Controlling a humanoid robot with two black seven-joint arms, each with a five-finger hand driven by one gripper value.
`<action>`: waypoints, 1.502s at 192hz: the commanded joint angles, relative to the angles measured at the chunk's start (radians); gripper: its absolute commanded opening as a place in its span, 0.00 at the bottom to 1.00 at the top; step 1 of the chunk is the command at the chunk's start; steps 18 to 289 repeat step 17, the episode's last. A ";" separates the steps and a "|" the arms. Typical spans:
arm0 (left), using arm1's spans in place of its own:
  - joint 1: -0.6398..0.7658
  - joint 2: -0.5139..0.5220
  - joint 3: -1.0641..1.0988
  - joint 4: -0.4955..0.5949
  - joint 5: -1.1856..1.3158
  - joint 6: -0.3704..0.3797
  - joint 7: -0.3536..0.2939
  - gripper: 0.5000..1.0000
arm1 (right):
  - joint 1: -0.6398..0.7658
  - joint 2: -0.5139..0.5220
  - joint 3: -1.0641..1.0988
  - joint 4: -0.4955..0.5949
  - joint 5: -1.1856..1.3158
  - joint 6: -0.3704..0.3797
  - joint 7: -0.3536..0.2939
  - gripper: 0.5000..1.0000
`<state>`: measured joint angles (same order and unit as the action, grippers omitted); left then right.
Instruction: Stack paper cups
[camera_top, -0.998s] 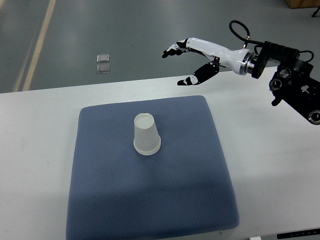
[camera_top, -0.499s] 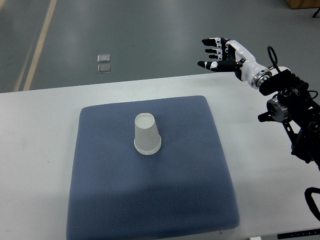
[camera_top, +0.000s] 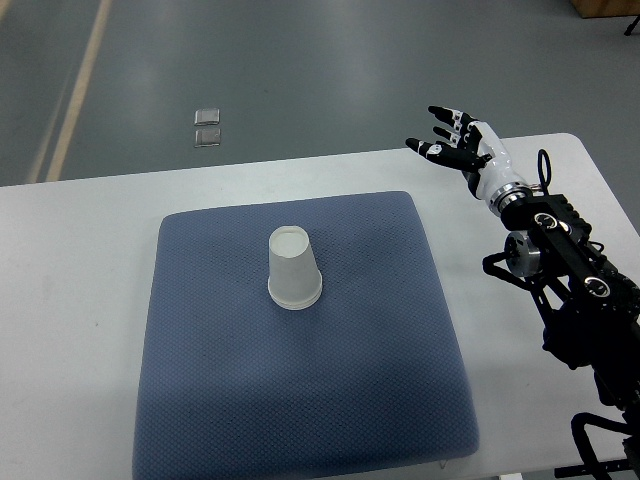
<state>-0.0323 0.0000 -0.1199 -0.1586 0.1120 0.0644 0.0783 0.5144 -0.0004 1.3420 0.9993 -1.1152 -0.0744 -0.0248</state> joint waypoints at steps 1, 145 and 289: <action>0.000 0.000 0.000 -0.001 0.000 0.000 0.000 1.00 | -0.002 0.000 -0.003 0.002 -0.002 -0.001 0.008 0.85; 0.000 0.000 -0.001 0.001 0.000 0.000 0.000 1.00 | -0.004 0.000 -0.014 0.002 -0.002 -0.001 0.013 0.85; 0.000 0.000 -0.001 0.001 0.000 0.000 0.000 1.00 | -0.004 0.000 -0.014 0.002 -0.002 -0.001 0.013 0.85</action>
